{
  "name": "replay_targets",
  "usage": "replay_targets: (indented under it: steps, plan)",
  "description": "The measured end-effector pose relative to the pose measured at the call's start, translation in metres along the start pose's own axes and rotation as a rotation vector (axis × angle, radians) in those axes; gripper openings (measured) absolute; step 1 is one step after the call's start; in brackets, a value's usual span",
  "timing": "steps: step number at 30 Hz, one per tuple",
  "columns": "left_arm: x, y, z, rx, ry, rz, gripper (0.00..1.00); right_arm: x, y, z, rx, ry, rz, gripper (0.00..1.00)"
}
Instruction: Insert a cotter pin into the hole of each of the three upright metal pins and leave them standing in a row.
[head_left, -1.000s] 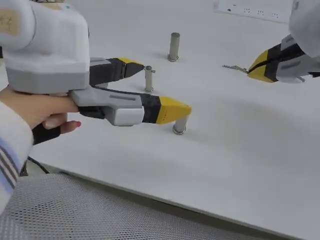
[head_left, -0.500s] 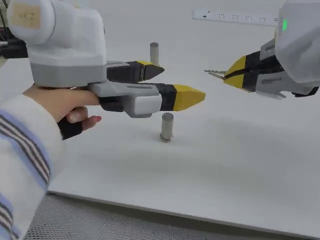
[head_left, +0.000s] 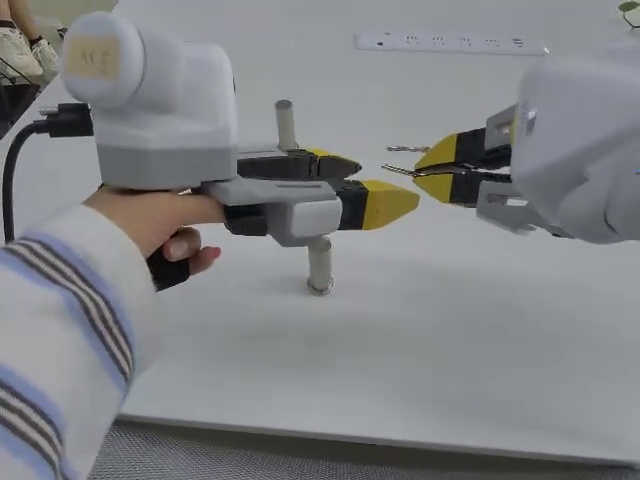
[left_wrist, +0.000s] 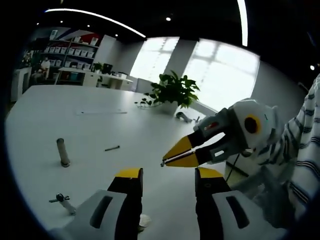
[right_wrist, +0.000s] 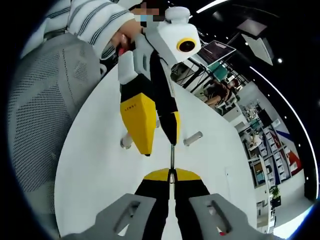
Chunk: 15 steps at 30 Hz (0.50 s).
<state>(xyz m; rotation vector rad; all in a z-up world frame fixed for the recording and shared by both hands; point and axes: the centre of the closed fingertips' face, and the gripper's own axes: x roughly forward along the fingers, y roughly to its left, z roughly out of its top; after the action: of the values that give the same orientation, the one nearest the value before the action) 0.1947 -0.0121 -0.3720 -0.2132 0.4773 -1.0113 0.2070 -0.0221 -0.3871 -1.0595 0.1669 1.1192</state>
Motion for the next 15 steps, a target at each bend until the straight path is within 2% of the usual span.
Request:
replay_targets:
  steps: [6, 9, 11, 15]
  plan:
    - [0.000, -0.001, 0.000, -0.006, -0.007, -0.020, 0.26, 0.000, 0.002, 0.011, -0.007, -0.024, 0.000, 0.00]
    - [0.000, 0.001, -0.001, 0.001, -0.003, -0.010, 0.21, -0.001, 0.003, 0.014, 0.000, -0.030, 0.006, 0.00]
    - [-0.001, 0.001, 0.000, -0.011, -0.015, -0.018, 0.18, -0.001, 0.004, 0.016, 0.007, -0.036, 0.014, 0.00]
    - [-0.002, -0.001, 0.000, -0.021, -0.025, -0.020, 0.11, -0.002, 0.006, 0.016, -0.012, -0.026, 0.015, 0.00]
